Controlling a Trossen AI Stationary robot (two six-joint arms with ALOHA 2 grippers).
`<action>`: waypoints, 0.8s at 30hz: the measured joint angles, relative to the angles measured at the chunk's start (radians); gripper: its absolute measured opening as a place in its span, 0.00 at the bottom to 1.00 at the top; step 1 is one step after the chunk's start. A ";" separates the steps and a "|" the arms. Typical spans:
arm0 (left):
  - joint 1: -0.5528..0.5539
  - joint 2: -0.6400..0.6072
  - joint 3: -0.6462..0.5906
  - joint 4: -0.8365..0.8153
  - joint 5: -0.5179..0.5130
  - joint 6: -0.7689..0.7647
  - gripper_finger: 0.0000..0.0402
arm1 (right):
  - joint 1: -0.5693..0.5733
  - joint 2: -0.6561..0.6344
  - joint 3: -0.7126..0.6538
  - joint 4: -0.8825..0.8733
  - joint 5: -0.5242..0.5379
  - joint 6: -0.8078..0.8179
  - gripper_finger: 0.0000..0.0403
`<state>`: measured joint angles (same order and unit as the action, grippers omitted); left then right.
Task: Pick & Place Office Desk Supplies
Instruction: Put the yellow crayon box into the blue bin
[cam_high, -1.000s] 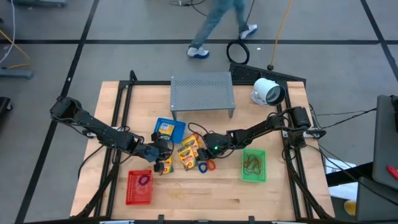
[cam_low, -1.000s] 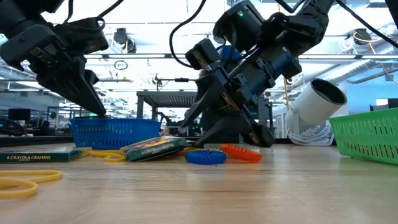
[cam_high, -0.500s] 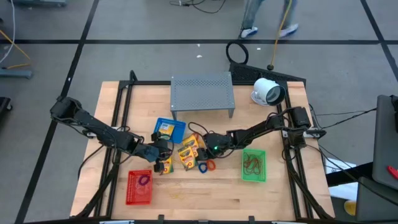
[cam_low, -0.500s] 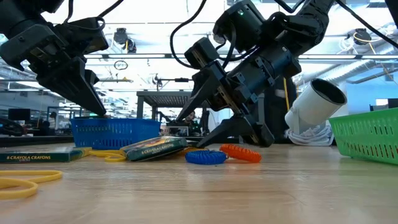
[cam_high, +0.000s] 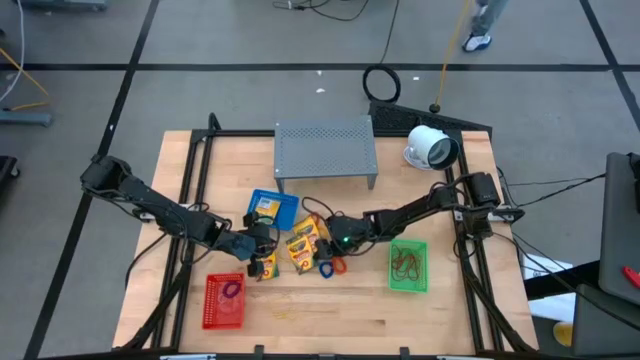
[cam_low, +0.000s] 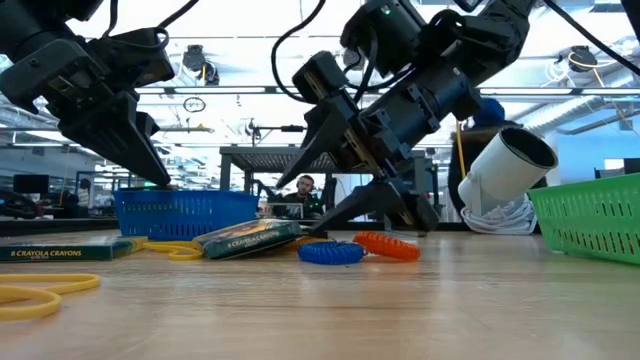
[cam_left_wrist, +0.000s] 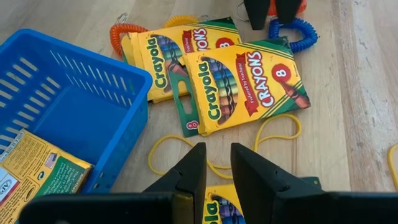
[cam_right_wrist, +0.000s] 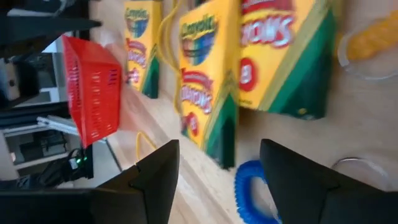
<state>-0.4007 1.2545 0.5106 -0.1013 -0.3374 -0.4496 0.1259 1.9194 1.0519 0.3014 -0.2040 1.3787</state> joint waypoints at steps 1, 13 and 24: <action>0.000 0.000 0.000 0.000 0.004 0.000 0.20 | 0.000 0.001 0.000 -0.007 0.001 0.002 0.53; -0.001 0.000 0.001 -0.001 0.022 0.003 0.20 | 0.007 0.179 0.168 0.033 -0.118 0.017 0.53; -0.005 0.000 0.001 -0.002 0.022 0.007 0.20 | 0.007 0.195 0.214 0.006 -0.085 -0.035 0.18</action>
<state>-0.4057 1.2545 0.5117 -0.1028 -0.3157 -0.4428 0.1329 2.1143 1.2655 0.3077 -0.2890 1.3437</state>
